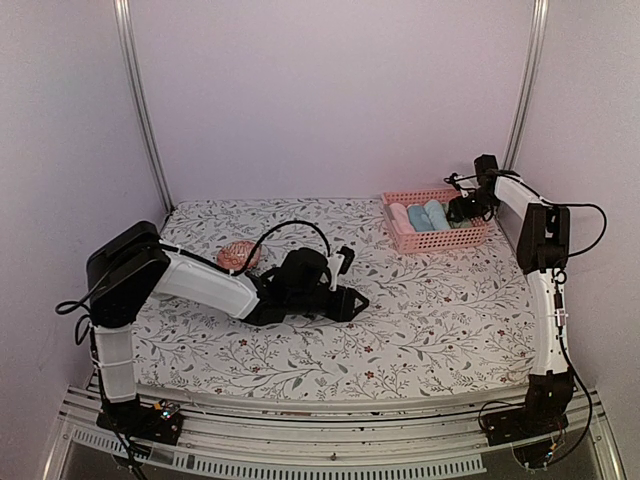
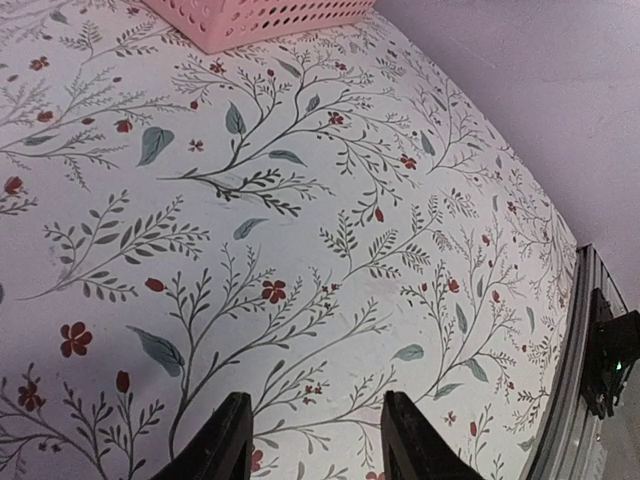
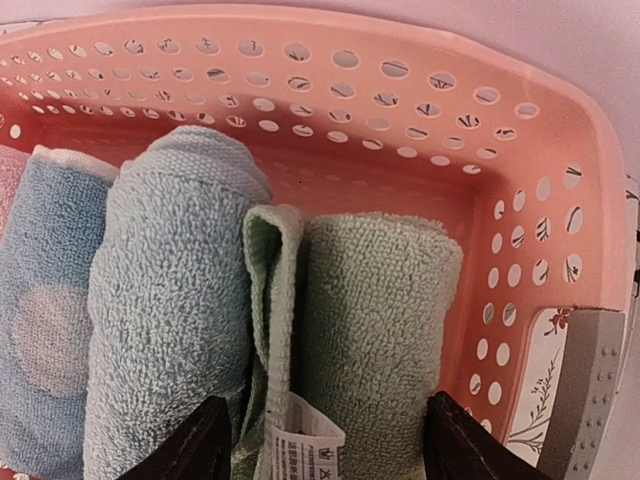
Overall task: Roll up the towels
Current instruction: Place the towel in the bin.
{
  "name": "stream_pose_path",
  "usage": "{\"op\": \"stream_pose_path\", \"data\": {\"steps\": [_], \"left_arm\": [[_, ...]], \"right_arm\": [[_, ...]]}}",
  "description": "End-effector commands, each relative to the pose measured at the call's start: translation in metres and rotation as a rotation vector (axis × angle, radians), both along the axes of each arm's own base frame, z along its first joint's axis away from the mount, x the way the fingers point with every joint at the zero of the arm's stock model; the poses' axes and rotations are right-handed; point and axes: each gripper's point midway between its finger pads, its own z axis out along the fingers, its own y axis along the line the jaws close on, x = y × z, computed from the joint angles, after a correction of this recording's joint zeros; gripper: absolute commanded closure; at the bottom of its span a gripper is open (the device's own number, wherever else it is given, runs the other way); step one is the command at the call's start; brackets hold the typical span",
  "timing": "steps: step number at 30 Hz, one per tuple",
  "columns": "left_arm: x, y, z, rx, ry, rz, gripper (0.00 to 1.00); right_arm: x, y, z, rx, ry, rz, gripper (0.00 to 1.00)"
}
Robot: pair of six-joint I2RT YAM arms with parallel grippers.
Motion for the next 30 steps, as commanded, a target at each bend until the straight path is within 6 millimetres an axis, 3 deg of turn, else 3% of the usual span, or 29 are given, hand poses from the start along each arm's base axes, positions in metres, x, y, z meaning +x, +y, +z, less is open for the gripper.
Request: {"op": "stream_pose_path", "data": {"steps": [1, 6, 11, 14, 16, 19, 21, 23, 24, 25, 30], "left_arm": [[-0.004, -0.008, 0.001, -0.011, 0.004, -0.021, 0.54], [-0.005, -0.008, 0.001, -0.006, 0.0, -0.027, 0.54], [-0.005, -0.007, -0.001, 0.002, -0.001, -0.028, 0.54], [-0.005, -0.006, 0.001, 0.004, -0.003, -0.027, 0.54], [-0.005, -0.006, 0.005, 0.01, -0.013, -0.03, 0.54], [0.001, -0.003, 0.01, 0.045, -0.042, -0.026, 0.54], [0.006, 0.001, 0.032, 0.043, -0.083, -0.018, 0.53], [0.012, 0.008, 0.044, 0.059, -0.109, -0.006, 0.52], [0.015, 0.011, 0.048, 0.068, -0.118, -0.002, 0.52], [0.021, 0.017, 0.053, 0.076, -0.122, 0.01, 0.52], [0.046, 0.054, 0.07, 0.118, -0.139, 0.071, 0.51]], "right_arm": [[0.006, 0.004, 0.037, 0.031, -0.072, 0.009, 0.33], [0.008, 0.008, 0.034, 0.079, -0.067, 0.004, 0.41], [0.006, 0.01, 0.013, 0.099, -0.028, 0.004, 0.55], [0.004, 0.01, 0.005, 0.102, -0.007, 0.004, 0.56], [0.002, 0.012, 0.011, 0.106, -0.009, 0.013, 0.53], [-0.005, 0.014, 0.037, 0.133, -0.029, 0.02, 0.45], [-0.009, 0.013, 0.073, 0.144, -0.082, 0.02, 0.39], [-0.015, 0.013, 0.1, 0.148, -0.123, 0.021, 0.36], [-0.021, 0.014, 0.127, 0.148, -0.165, 0.027, 0.34], [-0.026, 0.014, 0.141, 0.15, -0.184, 0.032, 0.33], [-0.062, 0.025, 0.176, 0.19, -0.217, 0.087, 0.27]]}}
